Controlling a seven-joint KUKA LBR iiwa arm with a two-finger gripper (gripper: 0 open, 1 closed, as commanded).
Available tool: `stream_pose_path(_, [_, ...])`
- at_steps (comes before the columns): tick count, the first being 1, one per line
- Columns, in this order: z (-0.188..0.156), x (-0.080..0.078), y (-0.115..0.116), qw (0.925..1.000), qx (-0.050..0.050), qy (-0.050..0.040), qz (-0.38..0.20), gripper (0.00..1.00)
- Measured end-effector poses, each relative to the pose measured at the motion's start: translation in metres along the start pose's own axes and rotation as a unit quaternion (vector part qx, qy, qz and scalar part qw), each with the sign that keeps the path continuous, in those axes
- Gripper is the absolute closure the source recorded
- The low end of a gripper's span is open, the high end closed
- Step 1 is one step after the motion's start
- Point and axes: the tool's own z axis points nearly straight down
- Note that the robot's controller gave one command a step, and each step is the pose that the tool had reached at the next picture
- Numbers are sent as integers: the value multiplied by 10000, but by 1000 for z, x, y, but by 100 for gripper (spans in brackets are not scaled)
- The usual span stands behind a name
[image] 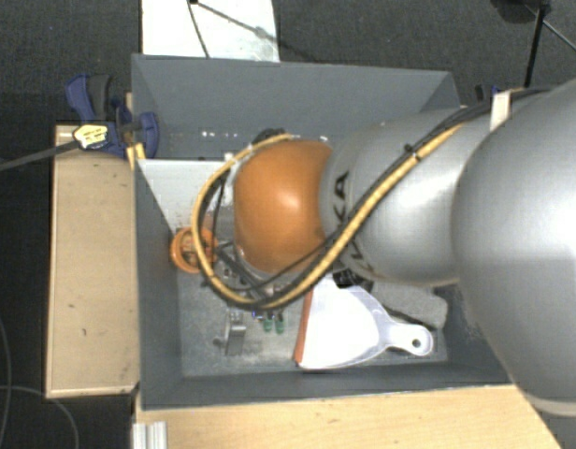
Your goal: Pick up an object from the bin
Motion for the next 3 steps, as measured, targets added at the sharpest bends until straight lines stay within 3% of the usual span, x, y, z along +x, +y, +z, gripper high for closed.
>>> stream_pose_path(1, [0, 0, 0, 10000, 0, 0, 9, 0])
stream_pose_path(2, [9, -6, -33, 9998, -3, 2, 193, 0])
stream_pose_path(3, [4, -62, -38, 9990, 5, 0, 447, 0])
